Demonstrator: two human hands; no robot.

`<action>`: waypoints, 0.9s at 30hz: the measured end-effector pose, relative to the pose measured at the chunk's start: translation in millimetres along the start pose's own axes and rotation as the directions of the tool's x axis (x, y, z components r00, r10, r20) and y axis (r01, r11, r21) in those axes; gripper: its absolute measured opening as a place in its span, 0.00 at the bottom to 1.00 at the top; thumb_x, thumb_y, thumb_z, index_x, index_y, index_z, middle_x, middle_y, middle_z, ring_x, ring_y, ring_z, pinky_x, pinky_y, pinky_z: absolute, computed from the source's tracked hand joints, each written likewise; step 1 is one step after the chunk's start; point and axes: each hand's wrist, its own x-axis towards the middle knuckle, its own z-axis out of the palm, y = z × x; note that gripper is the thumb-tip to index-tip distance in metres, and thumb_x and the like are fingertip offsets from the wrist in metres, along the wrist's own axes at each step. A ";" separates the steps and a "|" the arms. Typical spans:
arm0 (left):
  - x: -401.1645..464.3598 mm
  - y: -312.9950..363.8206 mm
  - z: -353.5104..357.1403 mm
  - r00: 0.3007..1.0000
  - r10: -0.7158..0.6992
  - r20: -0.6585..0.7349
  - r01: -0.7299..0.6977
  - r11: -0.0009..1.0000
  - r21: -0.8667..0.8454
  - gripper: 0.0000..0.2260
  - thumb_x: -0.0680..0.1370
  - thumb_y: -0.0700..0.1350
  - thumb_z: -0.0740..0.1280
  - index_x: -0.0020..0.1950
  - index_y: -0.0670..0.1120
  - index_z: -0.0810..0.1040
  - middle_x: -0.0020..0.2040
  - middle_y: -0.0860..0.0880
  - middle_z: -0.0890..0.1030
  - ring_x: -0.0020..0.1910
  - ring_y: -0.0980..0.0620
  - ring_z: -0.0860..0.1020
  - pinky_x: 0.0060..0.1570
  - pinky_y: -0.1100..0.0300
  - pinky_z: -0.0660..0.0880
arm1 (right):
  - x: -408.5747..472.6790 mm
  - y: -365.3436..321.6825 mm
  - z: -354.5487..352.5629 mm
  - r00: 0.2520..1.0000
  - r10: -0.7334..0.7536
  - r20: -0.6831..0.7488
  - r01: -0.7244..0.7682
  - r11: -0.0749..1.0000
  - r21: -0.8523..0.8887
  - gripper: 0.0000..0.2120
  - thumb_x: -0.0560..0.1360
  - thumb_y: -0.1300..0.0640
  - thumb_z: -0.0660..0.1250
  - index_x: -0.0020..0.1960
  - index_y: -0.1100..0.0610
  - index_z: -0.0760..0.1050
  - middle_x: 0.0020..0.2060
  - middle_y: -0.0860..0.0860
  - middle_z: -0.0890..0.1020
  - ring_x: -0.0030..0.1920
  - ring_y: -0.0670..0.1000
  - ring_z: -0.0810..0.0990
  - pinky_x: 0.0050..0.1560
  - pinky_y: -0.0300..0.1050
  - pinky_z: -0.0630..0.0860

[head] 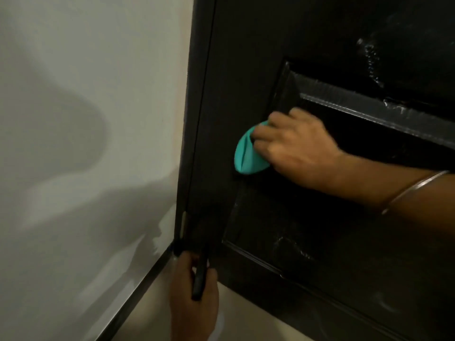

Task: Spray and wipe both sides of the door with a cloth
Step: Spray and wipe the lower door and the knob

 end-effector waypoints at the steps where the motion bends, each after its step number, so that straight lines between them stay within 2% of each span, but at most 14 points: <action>1: -2.6 6.3 -0.9 0.998 0.052 0.019 -0.052 0.998 -0.023 0.14 0.80 0.43 0.70 0.54 0.64 0.76 0.48 0.55 0.81 0.45 0.48 0.83 0.45 0.46 0.82 | -0.6 13.8 -6.8 0.997 0.067 -0.033 -0.069 0.997 -0.047 0.19 0.68 0.53 0.79 0.58 0.53 0.81 0.57 0.52 0.81 0.52 0.58 0.78 0.47 0.53 0.72; 4: 0.0 13.7 -2.8 0.993 0.106 0.048 -0.105 0.994 -0.033 0.11 0.80 0.42 0.69 0.53 0.60 0.77 0.45 0.56 0.82 0.42 0.53 0.83 0.44 0.46 0.81 | -1.9 3.6 -0.7 0.971 0.215 -0.102 -0.222 0.973 -0.061 0.22 0.67 0.55 0.79 0.59 0.58 0.80 0.58 0.56 0.80 0.52 0.59 0.77 0.47 0.54 0.73; 6: 2.4 19.8 -5.1 0.989 0.139 0.055 -0.138 0.990 -0.014 0.03 0.79 0.47 0.69 0.51 0.55 0.76 0.41 0.53 0.80 0.40 0.51 0.82 0.43 0.43 0.81 | -2.1 -24.8 15.4 0.973 0.221 -0.069 -0.221 0.975 0.019 0.19 0.66 0.56 0.79 0.55 0.58 0.81 0.54 0.56 0.80 0.51 0.60 0.78 0.48 0.54 0.73; 8: 4.2 25.1 -8.5 0.986 0.162 0.050 -0.163 0.986 0.030 0.08 0.75 0.56 0.67 0.50 0.54 0.75 0.40 0.52 0.79 0.39 0.48 0.82 0.41 0.40 0.82 | -6.2 -50.8 34.9 0.996 0.084 0.015 -0.085 0.993 0.077 0.13 0.69 0.54 0.76 0.52 0.56 0.83 0.51 0.54 0.80 0.51 0.58 0.78 0.50 0.55 0.72; 9: 3.6 29.1 -10.2 0.984 0.169 0.055 -0.171 0.985 0.034 0.09 0.74 0.57 0.67 0.51 0.55 0.75 0.41 0.52 0.80 0.39 0.48 0.82 0.41 0.40 0.82 | -10.1 -59.5 42.4 0.998 0.000 0.065 -0.006 0.996 0.090 0.11 0.71 0.53 0.76 0.52 0.54 0.83 0.52 0.53 0.80 0.53 0.58 0.77 0.51 0.56 0.70; 11: 3.9 39.1 -10.8 0.987 0.149 0.052 -0.152 0.987 0.057 0.08 0.75 0.52 0.70 0.53 0.58 0.75 0.45 0.53 0.81 0.43 0.49 0.83 0.46 0.40 0.83 | -16.2 -62.0 45.3 0.985 -0.091 0.147 0.077 0.992 0.096 0.12 0.74 0.52 0.74 0.57 0.53 0.82 0.58 0.53 0.79 0.59 0.57 0.75 0.55 0.56 0.69; 13: 4.0 54.9 -6.0 0.989 0.143 0.045 -0.145 0.987 0.061 0.09 0.77 0.49 0.71 0.55 0.59 0.76 0.49 0.54 0.82 0.48 0.50 0.83 0.52 0.40 0.82 | -16.5 -40.7 26.9 0.988 -0.107 0.110 0.103 0.994 0.048 0.13 0.76 0.52 0.72 0.59 0.52 0.82 0.60 0.52 0.79 0.61 0.58 0.73 0.57 0.57 0.69; 15: -0.5 82.2 -1.6 0.984 0.170 0.049 -0.170 0.985 -0.001 0.09 0.79 0.45 0.70 0.53 0.59 0.75 0.49 0.55 0.81 0.48 0.53 0.83 0.53 0.43 0.82 | -11.2 -1.1 -5.4 1.000 -0.016 0.007 0.016 0.999 -0.028 0.10 0.75 0.53 0.72 0.56 0.52 0.83 0.57 0.52 0.80 0.59 0.59 0.74 0.54 0.57 0.68; 17: -2.4 108.5 2.3 0.965 0.254 0.070 -0.251 0.967 -0.044 0.11 0.80 0.38 0.69 0.52 0.56 0.76 0.46 0.52 0.82 0.44 0.55 0.83 0.49 0.44 0.83 | -9.9 48.2 -42.8 0.986 0.125 -0.110 -0.135 0.987 -0.090 0.11 0.72 0.53 0.75 0.54 0.52 0.82 0.55 0.52 0.80 0.56 0.59 0.74 0.51 0.56 0.67; 20: -4.9 152.5 9.9 0.924 0.379 0.052 -0.374 0.924 -0.086 0.08 0.82 0.37 0.67 0.46 0.49 0.76 0.37 0.46 0.80 0.35 0.47 0.81 0.37 0.38 0.81 | -20.1 104.3 -90.6 0.964 0.222 -0.148 -0.244 0.958 -0.149 0.17 0.72 0.51 0.75 0.59 0.52 0.80 0.59 0.52 0.78 0.56 0.59 0.73 0.51 0.55 0.68; 22: -2.2 176.8 15.0 0.904 0.426 0.037 -0.421 0.901 -0.105 0.07 0.81 0.41 0.66 0.44 0.50 0.75 0.35 0.45 0.78 0.32 0.42 0.80 0.32 0.38 0.80 | -24.7 108.4 -98.2 0.954 0.262 -0.142 -0.281 0.951 -0.130 0.19 0.72 0.51 0.75 0.62 0.53 0.79 0.60 0.54 0.78 0.56 0.58 0.73 0.50 0.54 0.71; 25: 2.5 200.2 15.3 0.890 0.453 0.056 -0.445 0.888 -0.117 0.03 0.77 0.48 0.65 0.44 0.53 0.74 0.35 0.46 0.77 0.35 0.40 0.79 0.33 0.35 0.80 | -38.9 77.7 -78.1 0.941 0.321 -0.103 -0.321 0.947 0.018 0.18 0.73 0.56 0.74 0.62 0.57 0.78 0.59 0.57 0.76 0.54 0.59 0.74 0.48 0.54 0.75; 27: 0.8 207.5 13.1 0.883 0.466 0.065 -0.456 0.882 -0.121 0.03 0.77 0.51 0.65 0.45 0.54 0.74 0.36 0.46 0.77 0.35 0.40 0.80 0.33 0.35 0.80 | -52.1 52.5 -60.8 0.942 0.332 -0.053 -0.326 0.940 0.100 0.20 0.75 0.58 0.73 0.65 0.59 0.76 0.62 0.59 0.75 0.57 0.59 0.75 0.54 0.55 0.79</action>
